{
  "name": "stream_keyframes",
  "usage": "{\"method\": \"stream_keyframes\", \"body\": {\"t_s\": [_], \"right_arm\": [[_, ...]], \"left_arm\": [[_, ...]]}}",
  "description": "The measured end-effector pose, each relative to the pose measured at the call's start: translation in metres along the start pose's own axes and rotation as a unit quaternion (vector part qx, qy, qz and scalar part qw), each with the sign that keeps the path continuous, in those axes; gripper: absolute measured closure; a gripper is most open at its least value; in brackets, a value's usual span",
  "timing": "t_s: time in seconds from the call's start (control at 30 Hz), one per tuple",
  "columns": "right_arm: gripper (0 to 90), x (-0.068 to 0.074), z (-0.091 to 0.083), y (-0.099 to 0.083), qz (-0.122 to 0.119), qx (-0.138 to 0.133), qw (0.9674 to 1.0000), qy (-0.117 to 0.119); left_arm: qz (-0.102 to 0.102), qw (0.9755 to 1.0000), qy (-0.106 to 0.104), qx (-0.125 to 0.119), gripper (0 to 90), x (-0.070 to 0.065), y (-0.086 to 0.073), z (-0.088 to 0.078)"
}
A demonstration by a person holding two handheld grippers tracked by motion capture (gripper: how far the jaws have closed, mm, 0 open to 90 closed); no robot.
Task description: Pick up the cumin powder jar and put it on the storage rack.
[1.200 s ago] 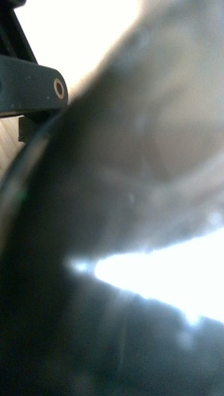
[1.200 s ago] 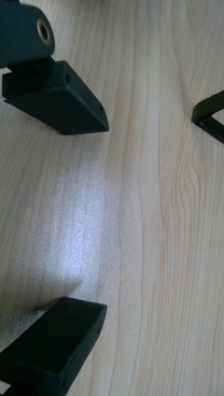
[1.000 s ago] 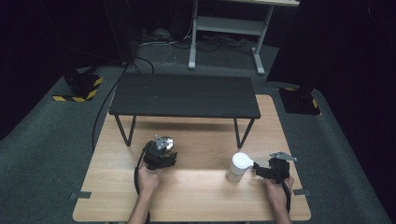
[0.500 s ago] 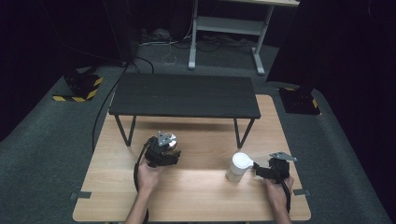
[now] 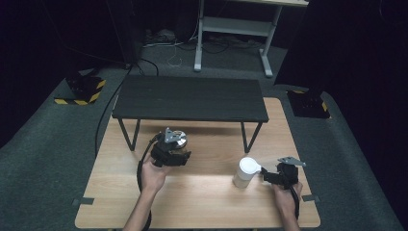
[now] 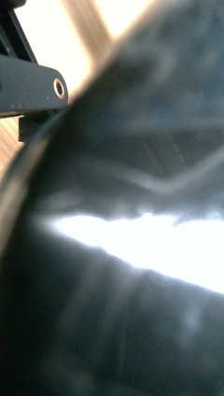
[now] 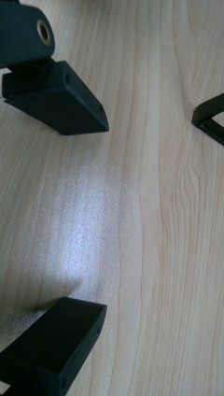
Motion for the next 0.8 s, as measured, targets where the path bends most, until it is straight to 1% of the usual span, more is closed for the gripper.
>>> {"method": "stream_keyframes", "body": {"t_s": [0.03, 0.07, 0.13, 0.2, 0.23, 0.27, 0.37, 0.5, 0.63, 0.7, 0.77, 0.8], "right_arm": [[10.7, 0.0, 0.0, 0.0, 0.0, 0.0, 1.0, 0.0], [10.7, 0.0, 0.0, 0.0, 0.0, 0.0, 1.0, 0.0], [10.8, 0.0, 0.0, 0.0, -0.001, 0.0, 1.0, 0.0], [10.8, 0.0, 0.0, 0.0, 0.0, 0.0, 1.0, 0.0], [10.8, 0.0, 0.0, 0.0, -0.001, 0.0, 1.0, 0.0], [10.8, 0.0, 0.0, 0.0, -0.001, 0.0, 1.0, 0.0], [10.8, 0.0, 0.0, 0.0, -0.001, 0.0, 1.0, 0.0], [11.0, 0.0, 0.0, 0.0, 0.0, 0.0, 1.0, 0.0], [11.1, 0.0, 0.0, 0.0, -0.001, 0.0, 1.0, 0.0], [11.1, 0.0, 0.0, 0.0, -0.001, -0.001, 1.0, 0.0], [11.1, 0.0, 0.0, 0.0, -0.001, -0.001, 1.0, 0.0], [11.1, 0.0, 0.0, 0.0, -0.001, -0.001, 1.0, 0.0]], "left_arm": [[0.007, 1.0, -0.002, 0.0, 31.6, -0.001, 0.006, -0.004], [0.007, 1.0, -0.002, 0.0, 31.6, -0.001, 0.006, -0.004], [0.003, 0.9999, -0.011, -0.001, 31.6, -0.001, 0.014, -0.007], [0.005, 0.9999, -0.016, 0.002, 31.6, -0.001, 0.02, -0.009], [0.001, 0.9998, -0.018, -0.001, 31.6, -0.002, 0.022, -0.009], [0.005, 0.9998, -0.021, 0.002, 31.6, -0.002, 0.026, -0.011], [0.005, 0.9996, -0.029, 0.001, 31.6, -0.002, 0.034, -0.015], [0.009, 0.9995, -0.032, 0.002, 31.6, -0.005, 0.046, -0.021], [0.007, 0.9993, -0.038, -0.002, 31.6, -0.005, 0.056, -0.025], [0.011, 0.9992, -0.038, -0.003, 31.6, -0.006, 0.063, -0.027], [0.011, 0.9991, -0.04, -0.006, 31.6, -0.008, 0.069, -0.028], [0.015, 0.999, -0.043, -0.006, 31.6, -0.007, 0.073, -0.029]]}}
Point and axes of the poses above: each handheld gripper's, and its own axes: z roughly forward along the jaws, y roughly out of its top, x roughly to its left, the point moved 1 cm from there along z, roughly forward along the jaws, and after that the axes turned 10 degrees about y, right-handed, at the moved point
